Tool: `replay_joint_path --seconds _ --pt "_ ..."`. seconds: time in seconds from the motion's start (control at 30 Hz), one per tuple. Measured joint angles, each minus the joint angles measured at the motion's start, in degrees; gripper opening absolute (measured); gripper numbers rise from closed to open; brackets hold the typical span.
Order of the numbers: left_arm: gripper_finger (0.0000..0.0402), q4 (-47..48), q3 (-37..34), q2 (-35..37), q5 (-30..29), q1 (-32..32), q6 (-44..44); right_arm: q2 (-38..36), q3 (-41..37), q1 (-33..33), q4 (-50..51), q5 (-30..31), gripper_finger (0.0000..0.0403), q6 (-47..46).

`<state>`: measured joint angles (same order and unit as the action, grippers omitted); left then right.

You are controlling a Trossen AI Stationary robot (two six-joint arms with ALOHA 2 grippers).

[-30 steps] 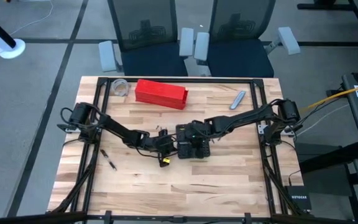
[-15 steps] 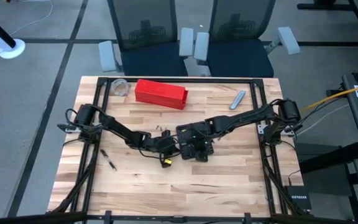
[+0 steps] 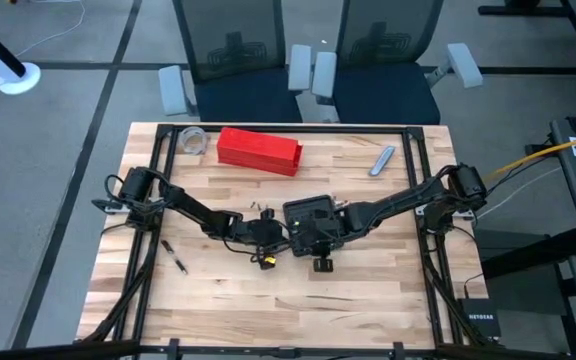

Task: Prefit tool cases
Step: Remove the screwdriver bit from the tool case

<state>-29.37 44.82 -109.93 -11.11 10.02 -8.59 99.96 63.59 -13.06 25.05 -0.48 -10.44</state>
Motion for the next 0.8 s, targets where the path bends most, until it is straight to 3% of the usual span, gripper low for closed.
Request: replay_joint_path --seconds 0.47,0.8 --pt "0.0 0.17 0.0 0.07 -0.01 0.01 -0.37 3.49 -0.02 0.35 0.0 -3.16 0.0092 3.48" --pt "0.0 0.45 -0.02 0.09 -0.07 0.0 -0.31 4.13 0.02 0.42 -1.5 -1.23 0.0092 3.37"
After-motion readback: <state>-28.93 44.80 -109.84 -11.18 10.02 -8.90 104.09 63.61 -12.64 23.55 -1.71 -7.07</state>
